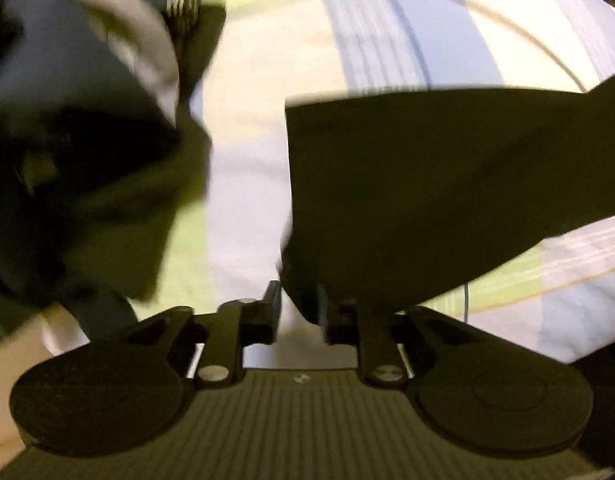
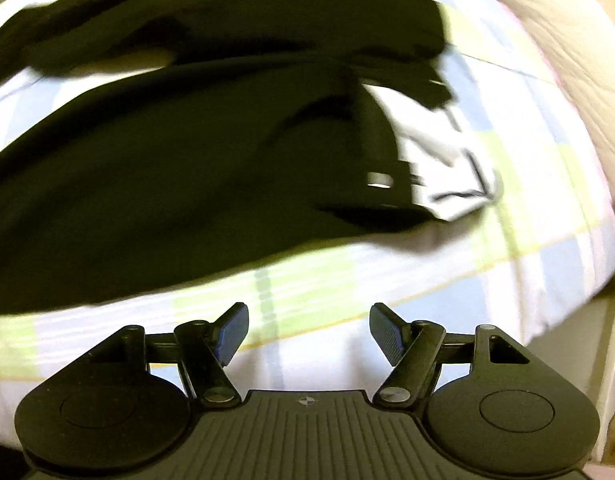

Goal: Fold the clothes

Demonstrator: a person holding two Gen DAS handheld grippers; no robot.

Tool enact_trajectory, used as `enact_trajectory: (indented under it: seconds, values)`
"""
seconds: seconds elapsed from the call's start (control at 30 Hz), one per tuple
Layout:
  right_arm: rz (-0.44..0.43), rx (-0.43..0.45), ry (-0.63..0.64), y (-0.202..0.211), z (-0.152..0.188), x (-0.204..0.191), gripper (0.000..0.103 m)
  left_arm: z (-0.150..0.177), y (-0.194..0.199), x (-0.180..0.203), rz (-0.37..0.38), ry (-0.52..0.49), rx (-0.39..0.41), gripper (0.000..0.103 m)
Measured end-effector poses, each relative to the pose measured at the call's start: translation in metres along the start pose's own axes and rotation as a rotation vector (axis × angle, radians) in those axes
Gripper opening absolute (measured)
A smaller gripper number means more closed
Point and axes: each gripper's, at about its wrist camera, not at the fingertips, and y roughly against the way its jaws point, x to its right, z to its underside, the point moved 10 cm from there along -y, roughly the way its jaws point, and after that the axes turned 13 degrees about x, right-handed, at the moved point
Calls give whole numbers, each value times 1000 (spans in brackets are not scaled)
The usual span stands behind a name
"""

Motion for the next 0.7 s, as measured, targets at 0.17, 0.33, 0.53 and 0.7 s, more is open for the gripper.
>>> enact_trajectory:
  seconds: [0.17, 0.33, 0.53, 0.7]
  values:
    - [4, 88, 144, -23, -15, 42, 81, -37, 39, 17, -136, -148, 127, 37]
    - [-58, 225, 538, -55, -30, 48, 81, -69, 66, 103, -72, -193, 147, 41]
    - [-279, 200, 516, -82, -48, 89, 6, -122, 96, 253, 63, -281, 216, 43]
    - [-401, 205, 241, -76, -131, 157, 3, -154, 107, 332, 143, -316, 244, 44]
